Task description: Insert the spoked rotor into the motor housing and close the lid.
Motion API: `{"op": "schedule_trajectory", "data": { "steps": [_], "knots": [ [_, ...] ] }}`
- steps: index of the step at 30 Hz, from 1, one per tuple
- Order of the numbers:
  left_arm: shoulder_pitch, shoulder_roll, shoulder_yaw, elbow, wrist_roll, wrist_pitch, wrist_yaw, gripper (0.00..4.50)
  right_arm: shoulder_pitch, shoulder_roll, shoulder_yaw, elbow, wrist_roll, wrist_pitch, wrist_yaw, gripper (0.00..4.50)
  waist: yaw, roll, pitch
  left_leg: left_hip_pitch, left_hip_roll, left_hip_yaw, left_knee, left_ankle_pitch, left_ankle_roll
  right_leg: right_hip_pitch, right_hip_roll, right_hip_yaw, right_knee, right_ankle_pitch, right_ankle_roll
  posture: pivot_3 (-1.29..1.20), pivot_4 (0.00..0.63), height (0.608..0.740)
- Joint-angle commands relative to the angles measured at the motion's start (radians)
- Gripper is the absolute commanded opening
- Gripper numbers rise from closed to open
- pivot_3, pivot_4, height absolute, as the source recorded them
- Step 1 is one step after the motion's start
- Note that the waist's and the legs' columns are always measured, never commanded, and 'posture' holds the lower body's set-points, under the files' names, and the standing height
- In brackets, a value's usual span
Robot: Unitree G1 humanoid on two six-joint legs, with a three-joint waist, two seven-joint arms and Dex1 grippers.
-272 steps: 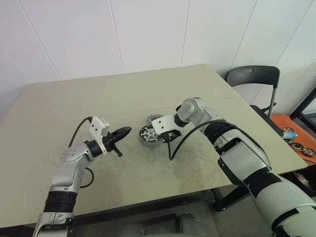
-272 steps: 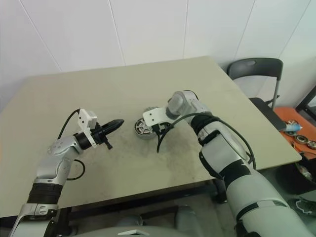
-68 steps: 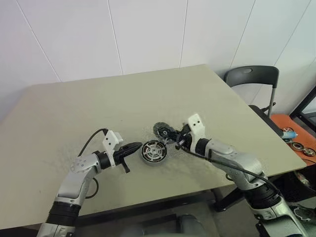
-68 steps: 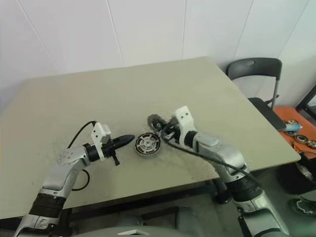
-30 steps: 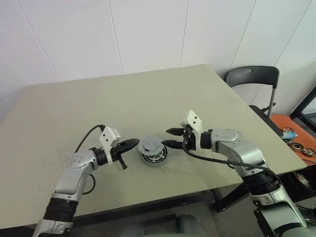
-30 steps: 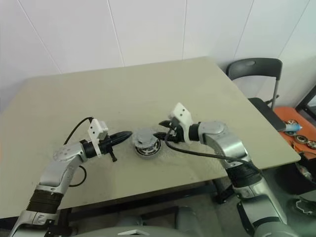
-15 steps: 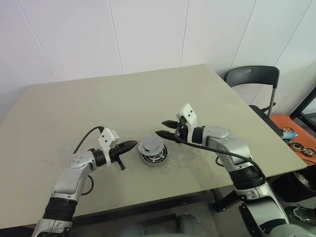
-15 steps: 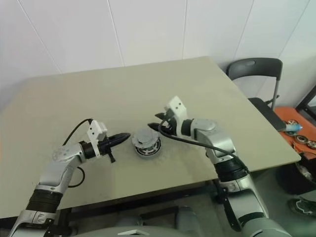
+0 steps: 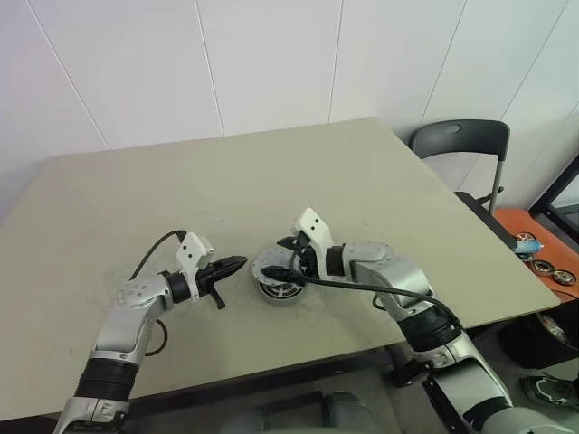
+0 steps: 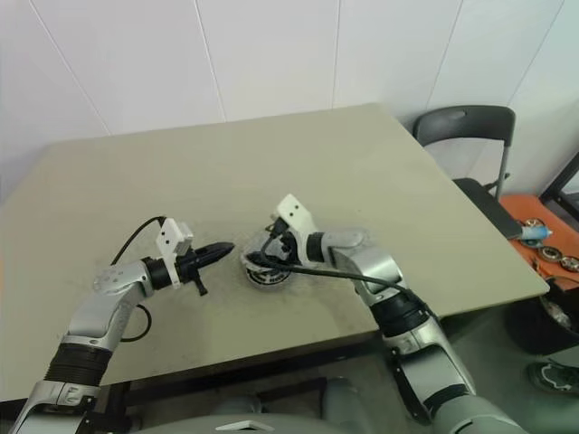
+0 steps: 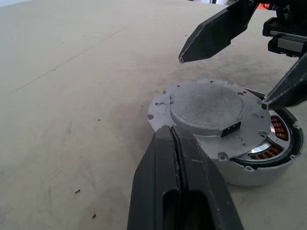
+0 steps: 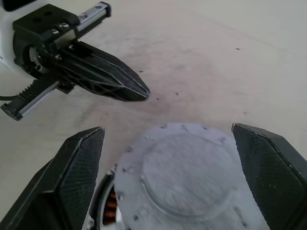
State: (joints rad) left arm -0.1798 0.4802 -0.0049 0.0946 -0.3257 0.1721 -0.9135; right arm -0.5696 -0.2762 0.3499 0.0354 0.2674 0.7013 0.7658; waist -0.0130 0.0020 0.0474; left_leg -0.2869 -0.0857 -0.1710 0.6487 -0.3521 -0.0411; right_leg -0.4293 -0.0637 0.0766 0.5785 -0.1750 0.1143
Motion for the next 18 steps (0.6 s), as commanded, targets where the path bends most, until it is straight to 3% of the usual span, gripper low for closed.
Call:
{"op": "schedule_trajectory", "data": {
  "steps": [1, 18],
  "knots": [
    [-0.001, 0.015, 0.024, -0.036, -0.01, -0.015, -0.004, 0.0, -0.04, 0.017, 0.042, 0.018, -0.053, -0.017, -0.014, 4.46, 0.0, 0.0, 0.0, 0.0, 0.0, 0.0, 0.0, 0.0, 0.0, 0.0, 0.0, 0.0, 0.0, 0.0, 0.0, 0.0, 0.0, 0.74],
    [0.019, 0.014, 0.024, -0.109, -0.04, 0.023, 0.004, 0.0, -0.058, 0.041, 0.071, 0.14, -0.162, -0.072, -0.03, 4.46, -0.002, 0.0, 0.0, 0.0, 0.0, 0.0, 0.0, 0.0, 0.0, 0.0, 0.0, 0.0, 0.001, 0.0, 0.0, 0.0, 0.0, 0.74]
  ]
}}
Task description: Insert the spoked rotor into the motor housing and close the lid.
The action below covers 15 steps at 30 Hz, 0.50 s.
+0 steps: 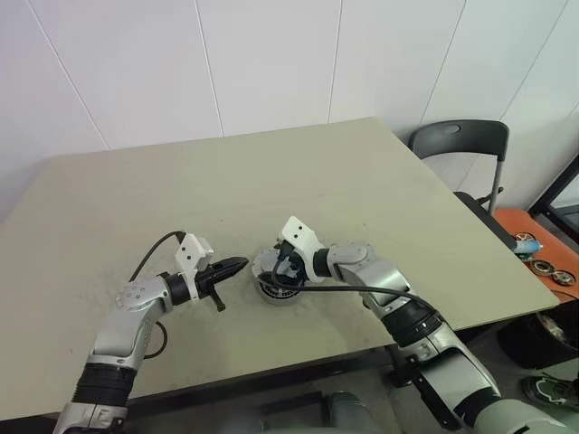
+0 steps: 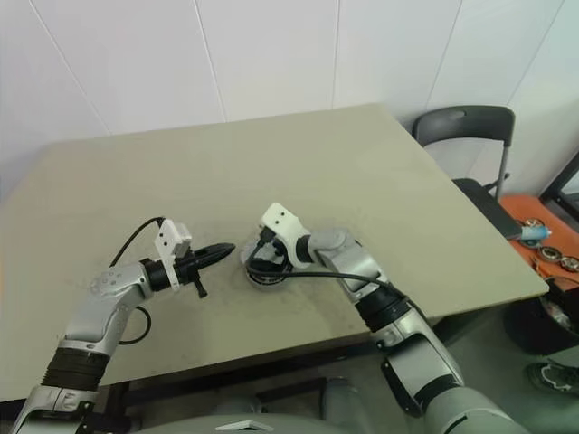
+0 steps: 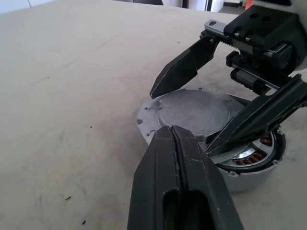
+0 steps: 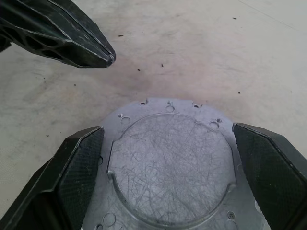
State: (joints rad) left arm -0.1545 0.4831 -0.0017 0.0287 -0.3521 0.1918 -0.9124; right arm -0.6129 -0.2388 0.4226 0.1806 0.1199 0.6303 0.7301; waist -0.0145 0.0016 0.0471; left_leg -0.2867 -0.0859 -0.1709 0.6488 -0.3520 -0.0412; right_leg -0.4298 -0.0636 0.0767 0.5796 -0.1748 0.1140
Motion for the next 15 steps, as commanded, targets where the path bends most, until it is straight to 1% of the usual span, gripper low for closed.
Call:
{"op": "schedule_trajectory", "data": {
  "steps": [1, 4, 6, 7, 13, 15],
  "knots": [
    [-0.006, 0.011, 0.02, -0.045, -0.013, 0.004, 0.005, 0.0, -0.014, 0.005, 0.0, -0.004, -0.016, -0.002, 0.006, 4.46, 0.0, 0.0, 0.0, 0.0, 0.0, 0.0, 0.0, 0.0, 0.0, 0.0, 0.0, 0.0, 0.0, 0.0, 0.0, 0.0, 0.0, 0.74],
    [-0.005, 0.009, 0.019, -0.045, -0.011, 0.002, 0.008, 0.0, -0.009, 0.004, 0.001, -0.005, -0.016, -0.004, 0.013, 3.93, 0.0, 0.0, 0.0, 0.0, 0.0, 0.0, 0.0, 0.0, 0.0, 0.0, 0.0, 0.0, 0.0, 0.0, 0.0, 0.0, 0.0, 0.74],
    [-0.003, 0.01, 0.02, -0.046, -0.011, 0.0, 0.009, 0.0, -0.01, 0.004, 0.001, -0.005, -0.016, -0.003, 0.016, 3.28, 0.0, 0.0, 0.0, 0.0, 0.0, 0.0, 0.0, 0.0, 0.0, 0.0, 0.0, 0.0, 0.0, 0.0, 0.0, 0.0, 0.0, 0.74],
    [-0.003, 0.01, 0.02, -0.045, -0.01, -0.001, 0.01, 0.0, -0.012, 0.005, 0.0, -0.002, -0.016, -0.004, 0.017, 3.19, 0.0, 0.0, 0.0, 0.0, 0.0, 0.0, 0.0, 0.0, 0.0, 0.0, 0.0, 0.0, 0.0, 0.0, 0.0, 0.0, 0.0, 0.74],
    [0.0, 0.01, 0.022, -0.048, -0.012, -0.006, 0.014, 0.0, -0.019, 0.01, -0.007, 0.013, -0.016, -0.007, 0.024, 3.19, 0.0, 0.0, 0.0, 0.0, 0.0, 0.0, 0.0, 0.0, 0.0, 0.0, 0.0, 0.0, 0.0, 0.0, 0.0, 0.0, 0.0, 0.74],
    [-0.001, 0.01, 0.022, -0.047, -0.011, -0.006, 0.015, 0.0, -0.019, 0.014, -0.027, 0.021, -0.01, -0.02, 0.018, 3.19, 0.0, 0.0, 0.0, 0.0, 0.0, 0.0, 0.0, 0.0, 0.0, 0.0, 0.0, 0.0, 0.0, 0.0, 0.0, 0.0, 0.0, 0.74]
  ]
}}
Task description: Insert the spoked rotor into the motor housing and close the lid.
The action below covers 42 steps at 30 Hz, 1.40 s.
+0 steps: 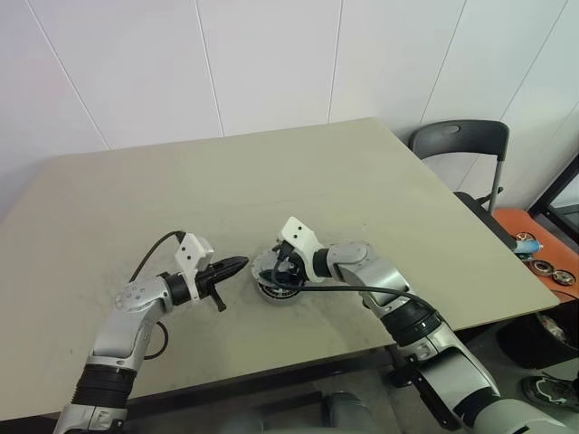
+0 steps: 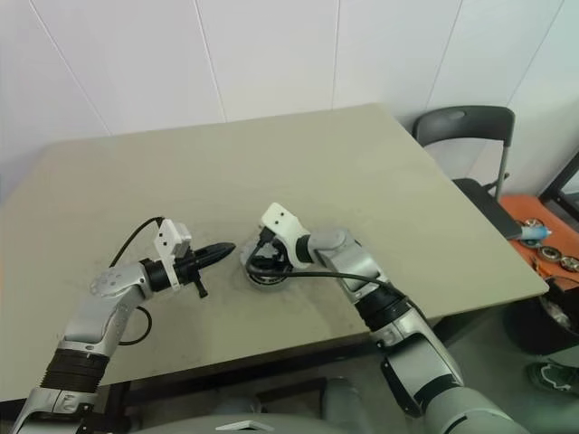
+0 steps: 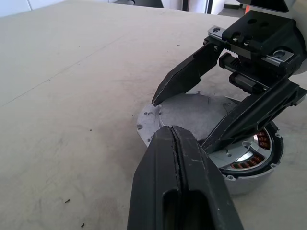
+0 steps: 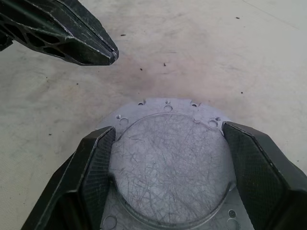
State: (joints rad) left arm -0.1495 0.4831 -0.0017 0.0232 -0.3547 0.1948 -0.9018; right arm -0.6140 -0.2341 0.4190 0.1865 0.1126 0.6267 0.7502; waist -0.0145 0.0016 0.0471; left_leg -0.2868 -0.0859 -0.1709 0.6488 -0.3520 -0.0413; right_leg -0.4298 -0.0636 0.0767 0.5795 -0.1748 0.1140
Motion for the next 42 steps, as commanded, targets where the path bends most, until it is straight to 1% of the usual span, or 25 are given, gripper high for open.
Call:
{"op": "schedule_trajectory", "data": {
  "steps": [1, 5, 8, 11, 15, 22, 30, 36, 42],
  "knots": [
    [-0.006, 0.01, 0.022, -0.041, -0.008, -0.009, 0.005, 0.0, -0.018, 0.01, -0.035, 0.018, 0.001, -0.027, -0.003, 3.19, 0.0, 0.0, 0.0, 0.0, 0.0, 0.0, 0.0, 0.0, 0.0, 0.0, 0.0, 0.0, 0.0, 0.0, 0.0, 0.0, 0.0, 0.74],
    [-0.003, 0.015, 0.015, -0.03, 0.002, -0.004, 0.007, 0.0, -0.02, 0.007, -0.078, 0.018, 0.015, -0.042, -0.009, 3.19, 0.0, 0.0, 0.0, 0.0, 0.0, 0.0, 0.0, 0.0, 0.0, 0.0, 0.0, 0.0, 0.0, 0.0, 0.0, 0.0, 0.0, 0.74],
    [0.004, 0.008, 0.007, -0.014, 0.007, -0.019, 0.003, 0.0, -0.006, 0.004, -0.123, -0.028, 0.061, -0.059, 0.015, 3.19, 0.002, 0.0, 0.0, 0.0, 0.0, 0.0, 0.0, 0.0, 0.0, 0.0, 0.0, 0.0, 0.0, 0.0, 0.0, 0.0, 0.0, 0.74],
    [0.003, 0.005, 0.004, -0.01, 0.009, -0.026, 0.002, 0.0, 0.014, -0.016, -0.137, -0.059, 0.075, -0.123, 0.052, 3.19, 0.002, 0.0, 0.0, -0.001, 0.0, 0.0, 0.0, 0.0, 0.0, 0.0, 0.0, 0.0, -0.001, 0.0, 0.0, 0.0, 0.0, 0.74],
    [0.001, 0.004, 0.001, -0.011, 0.011, -0.028, 0.001, 0.0, 0.039, -0.035, -0.157, -0.091, 0.107, -0.152, 0.097, 3.19, 0.001, 0.0, 0.0, -0.001, 0.0, 0.0, 0.0, 0.0, 0.0, -0.001, 0.0, 0.0, -0.001, 0.0, 0.0, 0.0, 0.0, 0.74],
    [0.002, 0.003, -0.004, -0.014, 0.014, -0.031, 0.0, 0.0, 0.075, -0.096, -0.149, -0.087, 0.101, -0.225, 0.179, 3.19, 0.001, 0.0, 0.0, -0.001, 0.0, 0.0, 0.0, 0.0, 0.0, 0.0, 0.0, 0.0, 0.0, 0.0, 0.0, 0.0, 0.0, 0.74],
    [0.008, 0.004, -0.004, -0.021, 0.016, -0.031, 0.0, 0.0, 0.09, -0.159, -0.117, -0.057, 0.06, -0.289, 0.247, 3.19, 0.002, 0.0, 0.0, -0.001, 0.0, 0.0, 0.0, 0.0, 0.0, 0.0, 0.0, 0.0, 0.0, 0.0, 0.0, 0.0, 0.0, 0.74],
    [0.012, 0.004, -0.004, -0.023, 0.018, -0.035, -0.002, 0.0, 0.094, -0.161, -0.1, -0.017, 0.007, -0.338, 0.239, 3.19, 0.003, 0.0, 0.0, -0.001, 0.0, 0.0, 0.0, 0.0, 0.0, 0.0, 0.0, 0.0, -0.001, 0.0, 0.0, 0.0, 0.0, 0.74],
    [0.015, 0.008, -0.003, -0.026, 0.017, -0.032, -0.003, 0.0, 0.112, -0.162, -0.096, 0.023, -0.001, -0.343, 0.249, 3.19, 0.002, 0.0, 0.0, 0.0, 0.0, 0.0, 0.0, 0.0, 0.0, 0.0, 0.0, 0.0, 0.0, 0.0, 0.0, 0.0, 0.0, 0.74]
  ]
}}
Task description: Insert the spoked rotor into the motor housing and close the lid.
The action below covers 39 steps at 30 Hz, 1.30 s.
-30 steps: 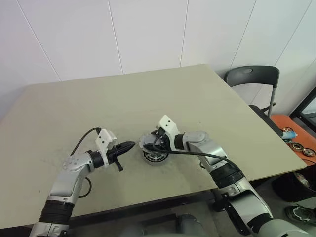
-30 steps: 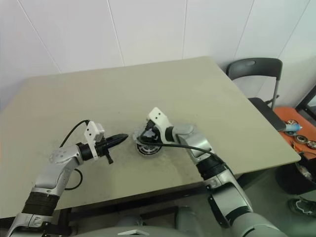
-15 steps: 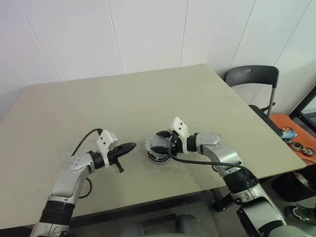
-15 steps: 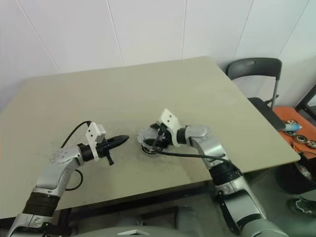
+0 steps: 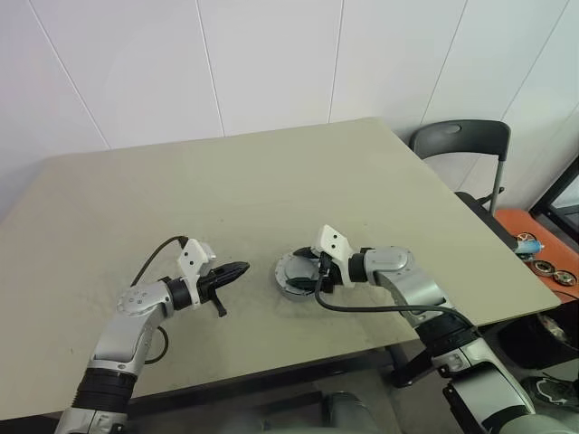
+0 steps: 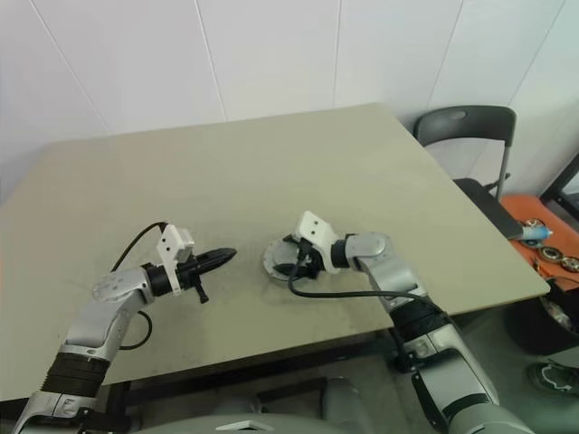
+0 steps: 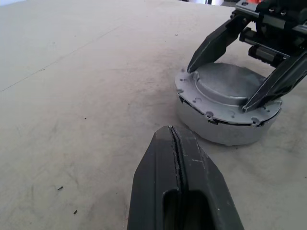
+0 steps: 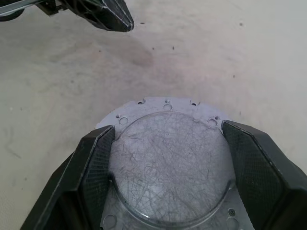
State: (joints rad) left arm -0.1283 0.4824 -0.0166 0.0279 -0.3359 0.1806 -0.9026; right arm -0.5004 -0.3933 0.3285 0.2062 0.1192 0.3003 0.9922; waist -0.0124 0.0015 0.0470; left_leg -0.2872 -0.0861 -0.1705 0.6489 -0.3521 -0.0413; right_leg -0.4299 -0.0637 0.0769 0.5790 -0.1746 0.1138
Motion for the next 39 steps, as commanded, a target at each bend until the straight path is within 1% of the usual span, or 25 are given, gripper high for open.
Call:
{"op": "schedule_trajectory", "data": {
  "steps": [1, 18, 21, 27, 32, 34, 39],
  "knots": [
    [-0.005, 0.009, 0.013, -0.032, -0.002, -0.018, -0.003, 0.0, 0.004, -0.004, -0.004, -0.001, -0.002, -0.012, 0.014, 3.19, 0.001, 0.0, 0.0, 0.0, 0.0, 0.0, 0.0, 0.0, 0.0, 0.0, 0.0, 0.0, 0.0, 0.0, 0.0, 0.0, 0.0, 0.74],
    [-0.004, 0.013, 0.016, -0.038, -0.004, -0.013, -0.007, 0.0, 0.054, -0.02, -0.005, -0.005, 0.018, -0.002, 0.066, 3.19, 0.003, -0.001, -0.001, 0.001, 0.0, 0.0, 0.0, 0.0, 0.0, 0.001, 0.0, 0.0, 0.0, 0.0, 0.0, 0.0, 0.0, 0.74],
    [-0.004, 0.013, 0.016, -0.039, -0.004, -0.013, -0.008, 0.0, 0.05, -0.022, -0.012, 0.008, 0.018, -0.011, 0.068, 3.19, 0.003, -0.001, -0.001, 0.001, 0.0, 0.0, 0.0, 0.0, 0.0, 0.001, 0.0, 0.0, -0.001, 0.0, 0.0, 0.0, 0.0, 0.74],
    [-0.003, 0.013, 0.016, -0.043, -0.006, -0.011, -0.009, 0.0, 0.029, -0.043, 0.007, 0.08, -0.057, -0.062, 0.03, 3.19, 0.004, -0.002, -0.002, 0.002, 0.0, 0.0, 0.0, 0.0, 0.0, 0.003, 0.0, 0.0, -0.001, 0.0, 0.0, 0.0, 0.0, 0.74],
    [-0.003, 0.014, 0.017, -0.045, -0.006, -0.01, -0.009, 0.0, 0.01, -0.054, -0.012, 0.077, -0.014, -0.019, 0.069, 3.19, 0.006, -0.003, -0.002, 0.003, 0.0, 0.0, 0.003, 0.0, 0.0, 0.005, 0.0, 0.0, 0.0, -0.002, 0.003, 0.0, 0.0, 0.74],
    [-0.003, 0.013, 0.016, -0.046, -0.006, -0.01, -0.01, 0.0, -0.002, -0.057, -0.022, 0.09, -0.02, -0.023, 0.056, 3.19, 0.008, -0.003, -0.002, 0.003, 0.0, 0.0, 0.003, 0.0, 0.0, 0.005, 0.0, 0.0, 0.0, -0.002, 0.003, 0.0, 0.0, 0.74],
    [-0.003, 0.012, 0.015, -0.048, -0.006, -0.01, -0.008, 0.0, -0.005, -0.058, -0.022, 0.106, -0.03, -0.039, 0.049, 3.19, 0.016, -0.003, -0.003, 0.003, 0.0, 0.0, 0.003, 0.0, 0.0, 0.005, 0.0, 0.0, 0.0, 0.0, 0.0, 0.0, 0.0, 0.74]
  ]
}}
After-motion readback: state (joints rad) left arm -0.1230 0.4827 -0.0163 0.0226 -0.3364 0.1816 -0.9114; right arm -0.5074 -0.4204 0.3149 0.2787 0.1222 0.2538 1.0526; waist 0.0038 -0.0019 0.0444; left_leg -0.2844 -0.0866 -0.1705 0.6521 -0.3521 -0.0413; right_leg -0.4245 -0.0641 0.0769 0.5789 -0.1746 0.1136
